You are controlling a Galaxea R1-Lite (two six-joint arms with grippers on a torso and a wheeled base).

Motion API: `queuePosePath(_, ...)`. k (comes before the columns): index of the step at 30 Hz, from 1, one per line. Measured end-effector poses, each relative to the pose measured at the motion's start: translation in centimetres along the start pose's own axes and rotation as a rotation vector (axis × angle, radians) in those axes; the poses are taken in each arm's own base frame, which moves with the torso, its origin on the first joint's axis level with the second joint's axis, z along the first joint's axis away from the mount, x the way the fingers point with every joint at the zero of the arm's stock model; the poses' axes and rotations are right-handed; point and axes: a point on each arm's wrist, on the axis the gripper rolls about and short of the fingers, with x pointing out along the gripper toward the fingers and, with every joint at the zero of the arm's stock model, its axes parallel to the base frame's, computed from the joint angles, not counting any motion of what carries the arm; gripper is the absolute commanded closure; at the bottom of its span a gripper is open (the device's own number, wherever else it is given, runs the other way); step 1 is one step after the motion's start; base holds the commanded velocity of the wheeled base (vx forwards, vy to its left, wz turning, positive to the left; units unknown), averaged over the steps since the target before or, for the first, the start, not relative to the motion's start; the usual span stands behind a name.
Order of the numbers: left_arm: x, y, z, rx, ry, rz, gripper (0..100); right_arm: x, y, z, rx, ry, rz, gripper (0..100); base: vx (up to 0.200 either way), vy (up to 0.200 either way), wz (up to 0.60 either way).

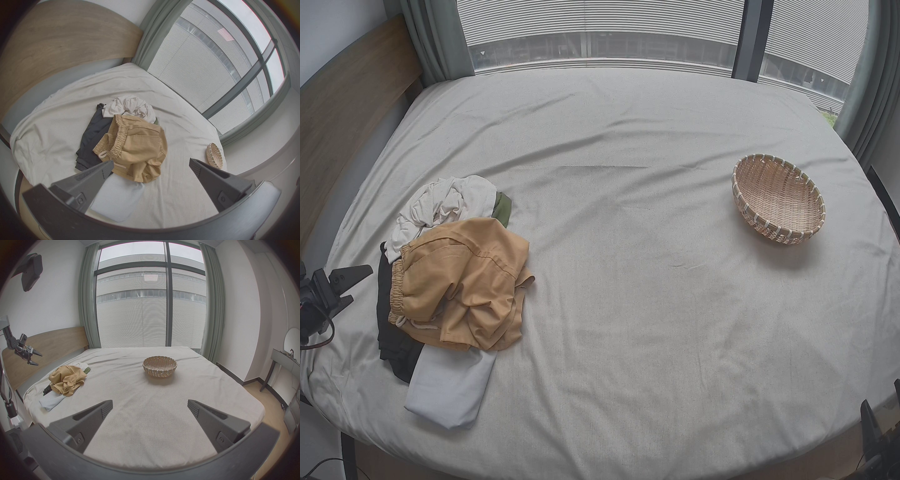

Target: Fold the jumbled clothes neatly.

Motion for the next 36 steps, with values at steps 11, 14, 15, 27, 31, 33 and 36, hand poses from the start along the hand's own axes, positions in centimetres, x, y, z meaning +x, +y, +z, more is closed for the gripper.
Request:
queuePosePath(11,5.7,3.9,1.2,-0.002,0.008,-0.017,0,0.0,0.0,0.0,0.0,0.0,-0.001,0,0.0,0.0,0.0)
queuePosePath(14,7.3,4.8,1.1,-0.005,0.018,-0.025,0,0.0,0.0,0.0,0.0,0.0,-0.001,0,0.0,0.0,0.0)
queuePosePath(15,7.9,5.2,1.1,-0.007,0.026,-0.027,0,0.0,0.0,0.0,0.0,0.0,-0.001,0,0.0,0.0,0.0)
queuePosePath(27,12.1,5.4,3.1,-0.108,0.033,-0.09,0,0.0,0.0,0.0,0.0,0.0,0.0,0,0.0,0.0,0.0)
queuePosePath(31,12.7,5.0,3.3,-0.108,0.042,-0.116,0,0.0,0.0,0.0,0.0,0.0,0.0,0,0.0,0.0,0.0)
queuePosePath(33,13.1,5.0,3.2,-0.102,0.043,-0.113,0,0.0,0.0,0.0,0.0,0.0,0.0,0,0.0,0.0,0.0)
queuePosePath(36,13.4,5.1,3.3,-0.091,0.032,-0.117,0,0.0,0.0,0.0,0.0,0.0,-0.001,0,0.0,0.0,0.0)
